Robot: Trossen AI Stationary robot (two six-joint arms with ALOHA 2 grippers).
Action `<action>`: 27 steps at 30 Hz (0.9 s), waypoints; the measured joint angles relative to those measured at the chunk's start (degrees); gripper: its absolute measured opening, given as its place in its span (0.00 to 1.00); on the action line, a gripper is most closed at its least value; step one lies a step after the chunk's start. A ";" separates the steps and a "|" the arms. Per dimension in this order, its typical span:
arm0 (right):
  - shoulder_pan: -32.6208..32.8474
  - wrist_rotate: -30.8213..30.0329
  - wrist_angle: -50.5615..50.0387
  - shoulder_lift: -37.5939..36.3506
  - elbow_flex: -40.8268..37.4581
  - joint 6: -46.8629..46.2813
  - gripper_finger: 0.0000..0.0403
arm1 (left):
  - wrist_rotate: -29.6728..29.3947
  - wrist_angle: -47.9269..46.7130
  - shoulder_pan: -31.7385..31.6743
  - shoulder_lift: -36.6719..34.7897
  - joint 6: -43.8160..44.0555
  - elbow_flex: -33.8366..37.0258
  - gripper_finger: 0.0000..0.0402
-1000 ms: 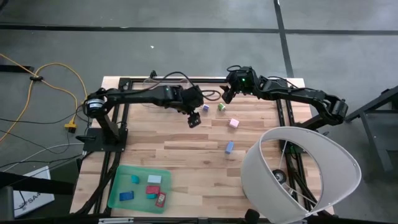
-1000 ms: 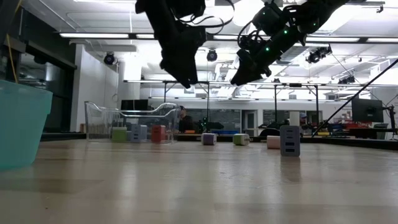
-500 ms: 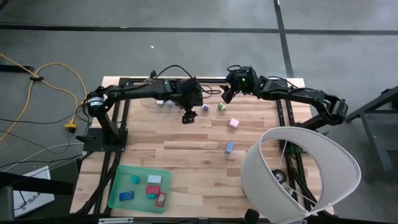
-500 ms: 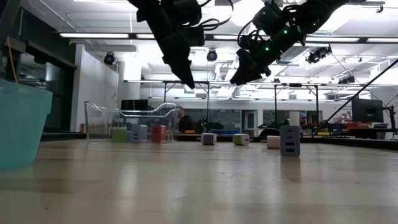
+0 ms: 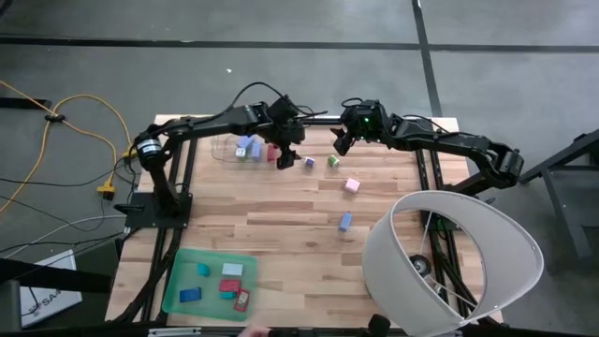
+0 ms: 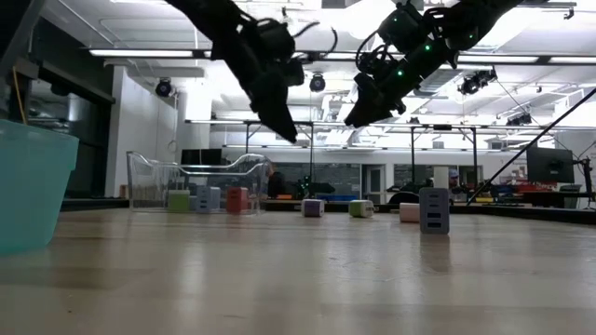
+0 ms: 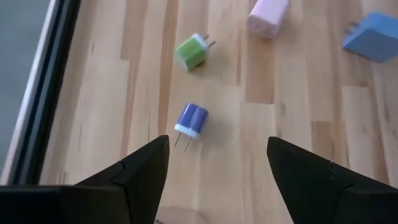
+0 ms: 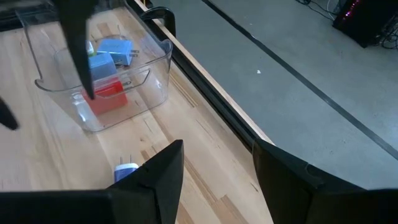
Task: Pick & Place Office items
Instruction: Put the blue charger adapter into the transparent bin
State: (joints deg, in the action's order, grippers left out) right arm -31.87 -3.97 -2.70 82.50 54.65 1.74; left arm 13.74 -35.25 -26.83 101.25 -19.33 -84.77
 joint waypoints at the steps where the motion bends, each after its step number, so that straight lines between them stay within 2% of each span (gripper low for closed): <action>1: 0.01 0.00 -0.01 0.00 0.00 0.00 0.45 | -0.23 -0.04 -0.15 0.46 0.44 0.00 0.65; 9: 0.02 0.02 0.00 0.00 0.00 0.00 0.45 | -3.09 0.37 -0.39 1.73 4.21 0.04 0.65; 25: 0.02 0.04 -0.01 -0.01 0.00 0.00 0.45 | -3.34 3.56 0.60 1.71 4.51 0.02 0.65; 27: 0.00 0.03 -0.02 0.00 0.00 0.00 0.45 | -3.34 4.16 1.03 1.71 6.69 0.02 0.65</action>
State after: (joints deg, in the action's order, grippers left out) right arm -31.87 -3.94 -2.72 82.50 54.65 1.74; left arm 10.39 -31.09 -25.79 102.96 -12.65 -84.75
